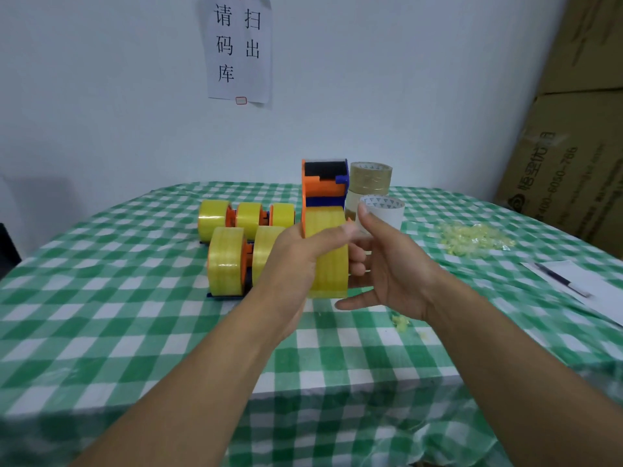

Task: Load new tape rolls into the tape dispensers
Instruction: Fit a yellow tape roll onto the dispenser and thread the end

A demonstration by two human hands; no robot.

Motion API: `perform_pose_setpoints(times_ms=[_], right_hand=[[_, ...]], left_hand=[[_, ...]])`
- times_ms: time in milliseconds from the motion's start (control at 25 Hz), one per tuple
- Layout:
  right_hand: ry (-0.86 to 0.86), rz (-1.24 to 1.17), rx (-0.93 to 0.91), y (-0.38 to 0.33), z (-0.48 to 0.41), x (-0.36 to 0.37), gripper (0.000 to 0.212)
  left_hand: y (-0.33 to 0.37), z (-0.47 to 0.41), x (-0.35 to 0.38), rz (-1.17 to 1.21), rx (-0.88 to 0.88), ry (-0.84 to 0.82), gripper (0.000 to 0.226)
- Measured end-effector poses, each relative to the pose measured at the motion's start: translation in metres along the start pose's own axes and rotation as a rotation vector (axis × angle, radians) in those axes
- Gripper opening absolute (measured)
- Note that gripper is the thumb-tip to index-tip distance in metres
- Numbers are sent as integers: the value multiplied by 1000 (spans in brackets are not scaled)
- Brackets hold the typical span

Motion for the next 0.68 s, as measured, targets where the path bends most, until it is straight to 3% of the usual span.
perform_pose_setpoints(times_ms=[160, 320, 440, 680], right_hand=[[-93, 187, -3, -7, 9, 0, 103], [-120, 155, -211, -6, 11, -1, 58], [-127, 157, -349, -10, 11, -3, 70], [-93, 137, -51, -8, 14, 0, 55]], left_hand=[[-3, 4, 5, -79, -64, 10, 53], [-4, 3, 6, 10, -72, 5, 65], [-5, 2, 3, 22, -25, 7, 60], [-11, 3, 4, -21, -58, 27, 69]])
Point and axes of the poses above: each hand's wrist, its own z-axis away from the middle knuckle, its own x-axis out of the palm, y = z × x, the point moved 4 cm from there along -z, towards the middle knuckle, and after that the axes turned 5 degrees about -x, right-handed, at the moved point
